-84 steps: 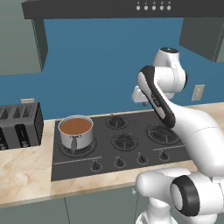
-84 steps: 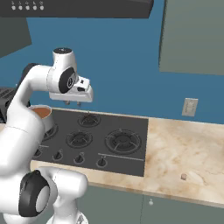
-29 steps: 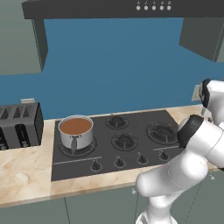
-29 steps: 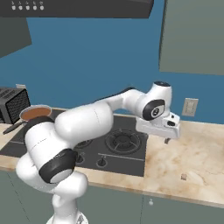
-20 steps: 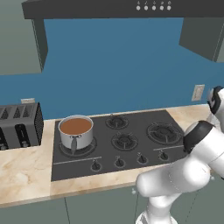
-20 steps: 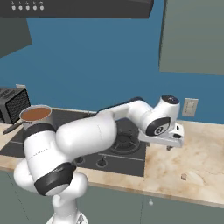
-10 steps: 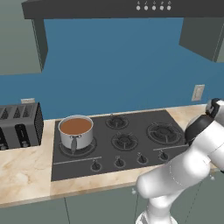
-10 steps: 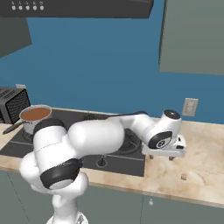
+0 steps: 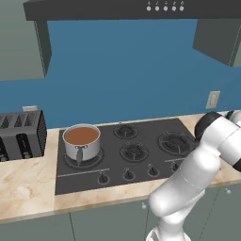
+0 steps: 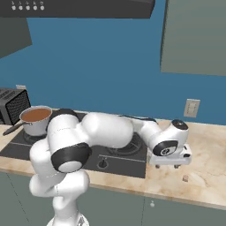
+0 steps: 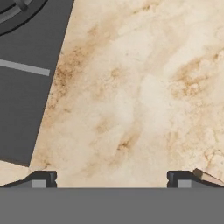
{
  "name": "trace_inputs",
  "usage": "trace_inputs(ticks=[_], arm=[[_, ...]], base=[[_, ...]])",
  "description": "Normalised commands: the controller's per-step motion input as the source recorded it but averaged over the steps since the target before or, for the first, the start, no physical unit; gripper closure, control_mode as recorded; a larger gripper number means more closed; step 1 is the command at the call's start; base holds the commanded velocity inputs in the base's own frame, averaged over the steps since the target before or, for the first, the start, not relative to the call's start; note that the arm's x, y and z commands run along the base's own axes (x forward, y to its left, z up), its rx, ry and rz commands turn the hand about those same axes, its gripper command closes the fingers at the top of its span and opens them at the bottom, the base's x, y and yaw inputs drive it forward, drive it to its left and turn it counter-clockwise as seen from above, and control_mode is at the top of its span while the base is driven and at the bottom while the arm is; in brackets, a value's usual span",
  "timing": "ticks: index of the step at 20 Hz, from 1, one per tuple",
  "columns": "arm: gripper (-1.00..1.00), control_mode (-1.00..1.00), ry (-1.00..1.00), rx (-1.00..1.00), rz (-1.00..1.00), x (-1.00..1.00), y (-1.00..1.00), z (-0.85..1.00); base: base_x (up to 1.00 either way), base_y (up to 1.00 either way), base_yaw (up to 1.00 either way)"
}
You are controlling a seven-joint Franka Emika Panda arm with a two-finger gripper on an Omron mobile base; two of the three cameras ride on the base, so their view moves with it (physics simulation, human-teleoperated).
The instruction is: Pick up the sugar cube(s) and place them in the saucepan with hot chocolate.
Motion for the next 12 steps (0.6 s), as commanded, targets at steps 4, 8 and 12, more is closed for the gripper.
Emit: trace_inputs(ticks=[4,8,12], arm=[[-1.00,-1.00,0.00,0.00,0.07,-0.03,-0.02,0.00],[-1.00,-1.00,0.00,0.00,0.04,-0.02,-0.04,0.00],[-1.00,-1.00,0.00,0.02,0.00,0.00,-0.15,-0.03]], base=[[0.00,0.00,0.00],[0.00,0.00,0.00],[0.00,0.00,0.00]])
